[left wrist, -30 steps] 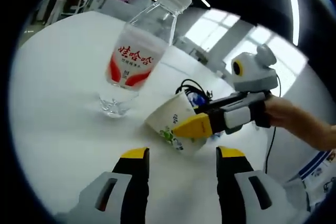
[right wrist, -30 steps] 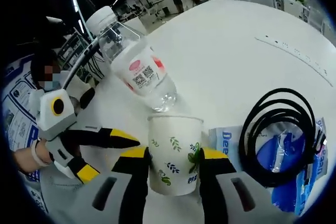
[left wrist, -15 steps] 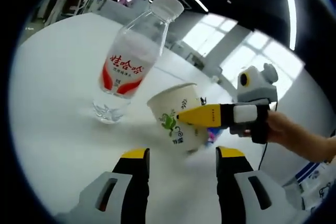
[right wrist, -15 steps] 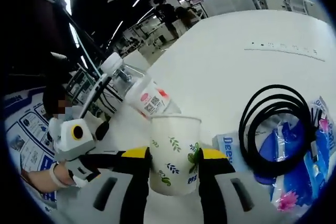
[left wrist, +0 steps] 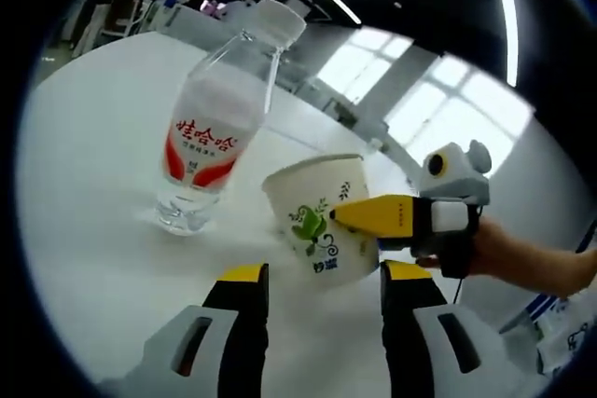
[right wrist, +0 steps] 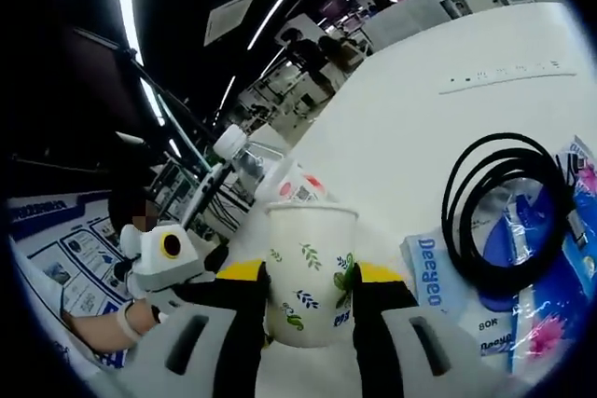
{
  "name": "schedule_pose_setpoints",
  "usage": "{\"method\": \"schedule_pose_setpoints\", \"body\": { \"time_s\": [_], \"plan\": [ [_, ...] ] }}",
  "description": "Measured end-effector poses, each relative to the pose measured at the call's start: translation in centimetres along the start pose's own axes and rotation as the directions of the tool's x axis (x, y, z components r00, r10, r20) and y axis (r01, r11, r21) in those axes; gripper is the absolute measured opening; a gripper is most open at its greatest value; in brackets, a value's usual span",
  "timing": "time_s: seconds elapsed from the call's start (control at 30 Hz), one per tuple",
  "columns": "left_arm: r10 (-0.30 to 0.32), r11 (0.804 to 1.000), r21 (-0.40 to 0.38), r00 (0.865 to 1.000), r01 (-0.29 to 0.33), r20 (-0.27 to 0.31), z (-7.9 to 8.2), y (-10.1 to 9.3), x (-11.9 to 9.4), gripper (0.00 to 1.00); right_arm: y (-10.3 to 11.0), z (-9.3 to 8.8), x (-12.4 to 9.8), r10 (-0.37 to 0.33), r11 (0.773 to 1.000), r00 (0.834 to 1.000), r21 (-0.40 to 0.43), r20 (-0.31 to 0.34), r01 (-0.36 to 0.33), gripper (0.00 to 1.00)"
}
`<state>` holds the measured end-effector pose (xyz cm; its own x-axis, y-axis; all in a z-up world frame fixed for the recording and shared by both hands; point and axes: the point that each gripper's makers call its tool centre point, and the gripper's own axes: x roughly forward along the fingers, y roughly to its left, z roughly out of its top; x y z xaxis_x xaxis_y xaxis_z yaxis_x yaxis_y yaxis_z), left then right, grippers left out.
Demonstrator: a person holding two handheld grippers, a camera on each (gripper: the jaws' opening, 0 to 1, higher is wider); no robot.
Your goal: Arrange the tabletop items into an orderly group along one side of the table until the central work area is clear of visible clutter.
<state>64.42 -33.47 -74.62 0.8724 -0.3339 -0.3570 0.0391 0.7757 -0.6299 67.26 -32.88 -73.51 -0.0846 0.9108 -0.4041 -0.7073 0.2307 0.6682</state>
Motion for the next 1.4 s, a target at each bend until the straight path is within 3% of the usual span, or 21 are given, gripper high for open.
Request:
{"method": "schedule_pose_setpoints", "body": {
  "time_s": [0.5, 1.13, 1.2, 1.4],
  "plan": [
    [-0.048, 0.999, 0.003, 0.999, 0.048, -0.008, 0.2, -1.2, 0.1, 0.42, 2.2, 0.1, 0.8, 0.107, 0.994, 0.994, -0.027, 0.006, -0.107, 0.33],
    [-0.008, 0.989, 0.146, 1.000, 0.007, 0.002, 0.4, -0.8, -0.4, 0.39, 3.7, -0.1, 0.5, 0.164, 0.982, 0.986, -0.095, 0.003, -0.163, 0.33],
    [0.006, 0.981, 0.196, 1.000, -0.008, 0.011, 0.6, -0.7, -0.4, 0.38, 3.8, -0.1, 0.5, 0.167, 0.981, 0.986, -0.105, 0.003, -0.165, 0.33],
    [0.014, 0.979, 0.204, 1.000, -0.017, 0.018, 0.5, -0.8, -0.5, 0.38, 4.0, -0.1, 0.5, 0.174, 0.979, 0.985, -0.110, 0.005, -0.172, 0.33]
  ]
}}
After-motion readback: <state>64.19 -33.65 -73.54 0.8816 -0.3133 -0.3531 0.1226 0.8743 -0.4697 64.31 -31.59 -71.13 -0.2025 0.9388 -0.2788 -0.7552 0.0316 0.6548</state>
